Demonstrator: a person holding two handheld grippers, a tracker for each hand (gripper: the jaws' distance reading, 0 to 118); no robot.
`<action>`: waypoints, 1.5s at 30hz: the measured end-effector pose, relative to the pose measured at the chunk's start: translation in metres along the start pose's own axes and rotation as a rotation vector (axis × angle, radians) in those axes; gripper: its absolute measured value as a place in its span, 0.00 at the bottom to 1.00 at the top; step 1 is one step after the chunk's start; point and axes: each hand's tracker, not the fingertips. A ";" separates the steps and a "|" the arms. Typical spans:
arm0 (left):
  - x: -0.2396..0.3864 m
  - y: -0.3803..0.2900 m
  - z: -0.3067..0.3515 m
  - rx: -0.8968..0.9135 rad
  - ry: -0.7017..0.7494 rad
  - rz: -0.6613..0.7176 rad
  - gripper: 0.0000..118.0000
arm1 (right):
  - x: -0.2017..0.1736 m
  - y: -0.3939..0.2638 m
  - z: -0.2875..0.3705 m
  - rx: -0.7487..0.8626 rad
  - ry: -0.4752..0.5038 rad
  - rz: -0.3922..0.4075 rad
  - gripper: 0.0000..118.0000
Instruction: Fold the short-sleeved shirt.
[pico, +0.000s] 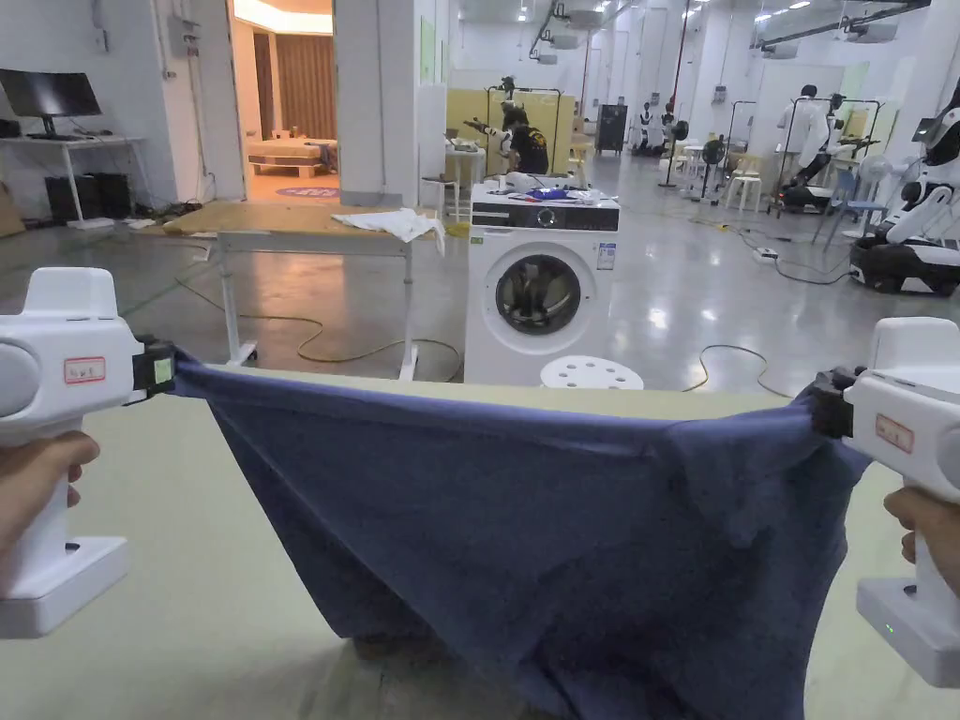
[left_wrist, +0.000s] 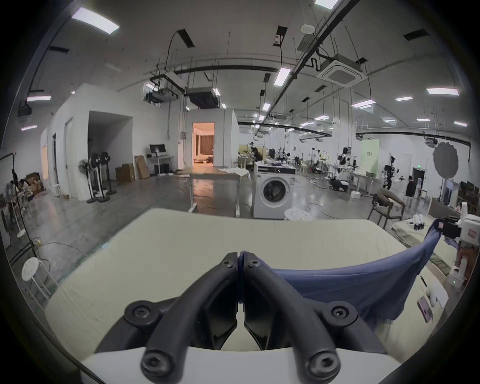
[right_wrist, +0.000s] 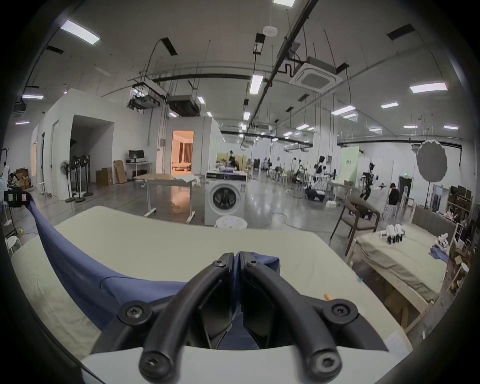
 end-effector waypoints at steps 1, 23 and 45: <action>0.000 0.011 -0.003 0.002 0.003 0.003 0.00 | -0.002 0.012 -0.004 0.009 -0.004 0.003 0.02; -0.006 0.121 -0.051 0.128 0.085 -0.066 0.00 | -0.022 0.139 -0.069 0.156 -0.081 0.043 0.02; -0.032 -0.137 0.019 -0.110 -0.026 0.049 0.00 | -0.018 -0.097 0.028 -0.113 -0.047 0.008 0.02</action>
